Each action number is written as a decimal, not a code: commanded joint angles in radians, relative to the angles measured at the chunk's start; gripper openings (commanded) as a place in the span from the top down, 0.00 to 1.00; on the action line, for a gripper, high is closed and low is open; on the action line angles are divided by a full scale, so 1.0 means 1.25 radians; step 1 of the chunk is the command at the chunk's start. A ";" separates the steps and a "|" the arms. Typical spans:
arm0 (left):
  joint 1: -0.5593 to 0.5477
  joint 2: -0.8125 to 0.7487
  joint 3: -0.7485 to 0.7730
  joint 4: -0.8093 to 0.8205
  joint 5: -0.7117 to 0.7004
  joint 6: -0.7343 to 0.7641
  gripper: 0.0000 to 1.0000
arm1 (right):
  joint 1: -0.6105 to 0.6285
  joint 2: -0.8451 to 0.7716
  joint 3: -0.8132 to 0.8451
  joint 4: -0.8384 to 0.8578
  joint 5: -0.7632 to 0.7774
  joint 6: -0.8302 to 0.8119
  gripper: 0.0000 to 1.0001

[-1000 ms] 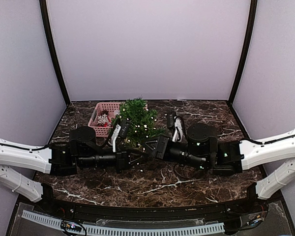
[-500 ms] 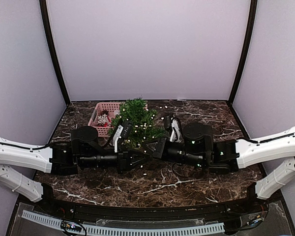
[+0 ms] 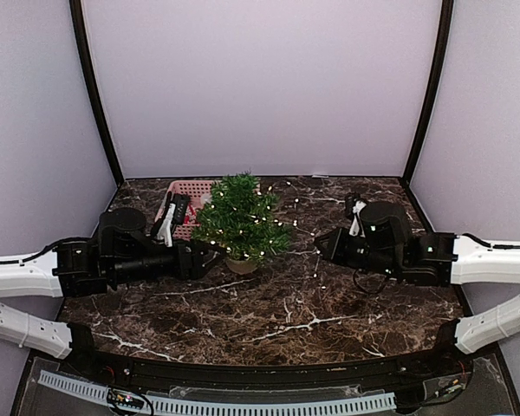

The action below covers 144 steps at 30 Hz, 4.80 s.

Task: Decorate the small christmas tree
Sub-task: Wrap the side of the string light in the gap of the branches.

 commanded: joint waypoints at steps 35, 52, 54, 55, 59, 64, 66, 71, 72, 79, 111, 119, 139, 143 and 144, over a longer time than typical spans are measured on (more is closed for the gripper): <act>0.201 0.118 0.038 0.075 0.102 0.019 1.00 | -0.226 -0.060 0.057 -0.211 0.011 -0.164 1.00; 0.275 0.078 0.033 0.009 0.160 0.095 1.00 | -0.401 -0.113 0.073 -0.313 -0.002 -0.237 1.00; 0.281 0.076 0.032 0.006 0.166 0.099 1.00 | -0.428 -0.118 0.073 -0.322 -0.008 -0.247 1.00; 0.282 0.076 0.031 0.005 0.168 0.101 1.00 | -0.439 -0.127 0.073 -0.325 -0.013 -0.251 1.00; 0.294 0.076 0.032 0.000 0.177 0.107 1.00 | -0.470 -0.145 0.084 -0.333 -0.024 -0.265 1.00; 0.305 0.076 0.033 -0.001 0.185 0.110 1.00 | -0.496 -0.157 0.114 -0.374 0.001 -0.282 1.00; 0.307 0.077 0.034 -0.003 0.190 0.114 1.00 | -0.509 -0.163 0.127 -0.387 0.011 -0.290 1.00; 0.312 0.074 0.035 -0.009 0.195 0.122 1.00 | -0.557 -0.168 0.147 -0.422 0.030 -0.312 1.00; 0.315 0.072 0.035 -0.012 0.195 0.123 1.00 | -0.567 -0.170 0.150 -0.424 0.027 -0.315 1.00; 0.325 0.069 0.035 -0.019 0.200 0.128 1.00 | -0.594 -0.180 0.178 -0.437 0.018 -0.326 1.00; 0.356 0.065 0.028 -0.026 0.227 0.144 1.00 | -0.764 -0.152 0.329 -0.480 0.028 -0.451 1.00; 0.361 0.070 0.022 -0.022 0.236 0.140 1.00 | -0.784 -0.146 0.359 -0.490 0.024 -0.468 1.00; 0.362 -0.013 0.083 -0.126 0.253 0.172 0.53 | -0.734 -0.025 0.225 -0.269 -0.190 -0.398 1.00; 0.371 -0.013 0.124 -0.182 0.240 0.179 0.49 | -0.686 0.061 0.256 -0.225 -0.162 -0.397 1.00; 0.381 -0.008 0.148 -0.193 0.243 0.186 0.48 | -0.676 0.083 0.268 -0.213 -0.157 -0.396 1.00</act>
